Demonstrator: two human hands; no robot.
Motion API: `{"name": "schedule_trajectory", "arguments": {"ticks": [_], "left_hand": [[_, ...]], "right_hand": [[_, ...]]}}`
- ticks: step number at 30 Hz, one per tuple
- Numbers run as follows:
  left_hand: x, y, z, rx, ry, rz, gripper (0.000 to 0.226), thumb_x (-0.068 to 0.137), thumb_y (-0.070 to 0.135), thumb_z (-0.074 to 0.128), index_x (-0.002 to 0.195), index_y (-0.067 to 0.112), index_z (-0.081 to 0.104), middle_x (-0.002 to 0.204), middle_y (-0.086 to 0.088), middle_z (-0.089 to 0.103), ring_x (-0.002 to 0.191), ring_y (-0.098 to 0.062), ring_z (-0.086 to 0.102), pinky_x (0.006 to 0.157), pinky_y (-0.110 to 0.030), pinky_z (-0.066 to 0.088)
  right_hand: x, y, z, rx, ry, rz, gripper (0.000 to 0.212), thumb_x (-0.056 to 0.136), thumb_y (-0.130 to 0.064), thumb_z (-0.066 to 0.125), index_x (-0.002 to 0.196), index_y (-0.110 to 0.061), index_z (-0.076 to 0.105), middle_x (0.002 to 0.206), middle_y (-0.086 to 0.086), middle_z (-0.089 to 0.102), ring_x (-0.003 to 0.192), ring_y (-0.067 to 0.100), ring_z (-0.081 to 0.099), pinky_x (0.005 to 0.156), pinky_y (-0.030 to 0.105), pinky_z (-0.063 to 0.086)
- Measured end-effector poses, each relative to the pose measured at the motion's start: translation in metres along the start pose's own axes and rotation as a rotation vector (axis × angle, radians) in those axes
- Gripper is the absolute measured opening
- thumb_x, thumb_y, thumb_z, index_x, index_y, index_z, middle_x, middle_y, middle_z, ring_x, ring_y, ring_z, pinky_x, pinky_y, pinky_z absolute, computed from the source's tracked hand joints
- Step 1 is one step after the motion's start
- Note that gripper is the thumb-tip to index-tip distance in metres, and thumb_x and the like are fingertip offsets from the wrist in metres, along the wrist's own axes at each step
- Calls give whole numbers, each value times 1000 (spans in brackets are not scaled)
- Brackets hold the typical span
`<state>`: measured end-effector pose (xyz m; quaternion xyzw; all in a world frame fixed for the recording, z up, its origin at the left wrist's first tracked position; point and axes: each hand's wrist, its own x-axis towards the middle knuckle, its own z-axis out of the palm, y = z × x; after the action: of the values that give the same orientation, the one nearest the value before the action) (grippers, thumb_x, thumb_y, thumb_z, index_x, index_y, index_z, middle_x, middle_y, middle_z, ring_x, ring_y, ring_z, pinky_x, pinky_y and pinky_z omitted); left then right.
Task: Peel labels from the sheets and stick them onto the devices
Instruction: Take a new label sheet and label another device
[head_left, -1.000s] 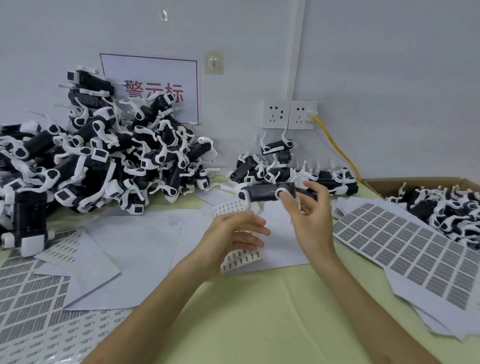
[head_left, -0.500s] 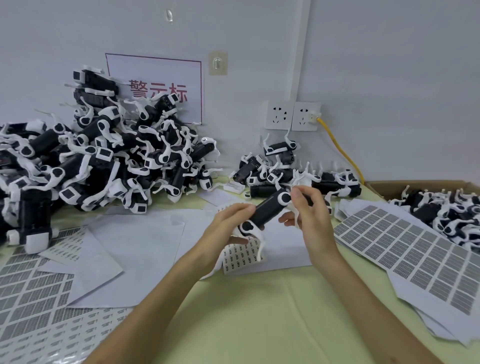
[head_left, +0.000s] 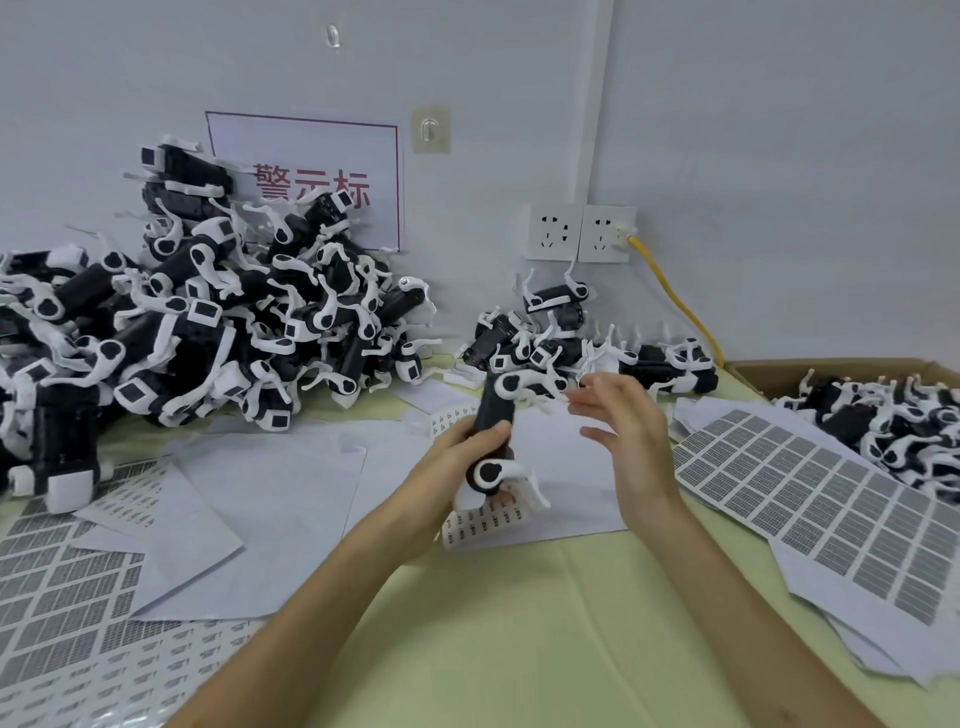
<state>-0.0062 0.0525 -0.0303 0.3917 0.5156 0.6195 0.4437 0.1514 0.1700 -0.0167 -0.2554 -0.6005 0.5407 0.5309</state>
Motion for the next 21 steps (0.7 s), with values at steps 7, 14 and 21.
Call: {"name": "schedule_trajectory", "arguments": {"ticks": [7,14,21], "left_hand": [[-1,1,0,-91,23,27,24,105,28,52,122,15,64,97,2,73,87,-12,70,73,-24,54],[-2,-4,6,-16,41,35,28,106,30,50,129,21,64,120,0,74,115,-16,68,104,-36,48],[-3,-7,9,106,46,81,33,107,31,55,139,28,57,131,10,70,126,-10,63,118,-44,40]], "right_hand": [[-8,-7,4,126,-356,135,20,88,-29,62,84,-14,74,84,12,69,76,22,62,70,30,48],[-15,2,11,-63,-366,55,6,97,-9,67,92,-7,71,83,3,72,74,14,65,70,20,52],[-16,1,13,-116,-350,26,11,99,-15,65,89,-10,69,87,-5,68,80,13,69,71,22,53]]}}
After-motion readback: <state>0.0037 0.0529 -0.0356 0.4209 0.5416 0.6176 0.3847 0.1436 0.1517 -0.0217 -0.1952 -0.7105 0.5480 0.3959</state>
